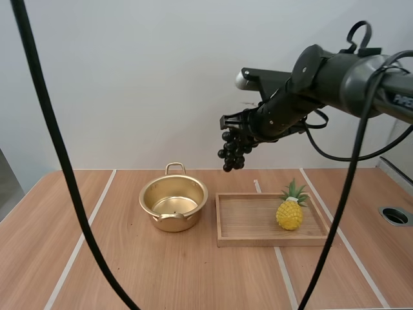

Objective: Open the pot, put the grape inside, and close it

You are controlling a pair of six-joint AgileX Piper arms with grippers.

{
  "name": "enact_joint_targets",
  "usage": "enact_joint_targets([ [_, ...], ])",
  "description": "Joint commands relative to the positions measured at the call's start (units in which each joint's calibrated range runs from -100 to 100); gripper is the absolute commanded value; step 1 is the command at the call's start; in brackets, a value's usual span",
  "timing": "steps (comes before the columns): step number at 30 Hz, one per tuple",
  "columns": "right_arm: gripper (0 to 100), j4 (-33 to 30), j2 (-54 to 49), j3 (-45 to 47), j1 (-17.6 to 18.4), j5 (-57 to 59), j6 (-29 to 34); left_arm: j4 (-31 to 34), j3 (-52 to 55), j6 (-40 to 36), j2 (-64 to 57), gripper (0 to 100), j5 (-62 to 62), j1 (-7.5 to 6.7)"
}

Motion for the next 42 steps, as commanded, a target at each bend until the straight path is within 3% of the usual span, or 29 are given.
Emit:
enact_joint_targets([
  [1,0,-0.7,-4.2,-2.0,0.0,-2.5,-0.3,-1.0,-0.3,-0.1,-0.1,0,-2.3,-0.04],
  [12,0,-4.2,-11.2,-17.6,0.0,-1.5,-0.1,-1.0,-0.3,-0.2,-0.1,0,-2.2,-0.04],
  [18,0,-3.6,-11.7,-21.3,0.0,0.8,-0.2,-1.0,-0.4,-0.4,-0.4,0,-5.1,-0.04],
  [33,0,11.1,-11.7,-21.3,0.0,2.0,-12.7,-1.0,-15.7,-3.8,-2.6,0,-10.7,-0.04],
  [37,0,17.8,-11.0,-21.3,0.0,6.3,-17.1,-1.1,-16.8,-3.8,-2.6,0,-11.3,-0.04],
  [42,0,20.1,-7.3,-21.3,0.0,8.5,-18.5,-1.1,-16.8,-3.8,-2.6,0,-11.3,-0.04],
])
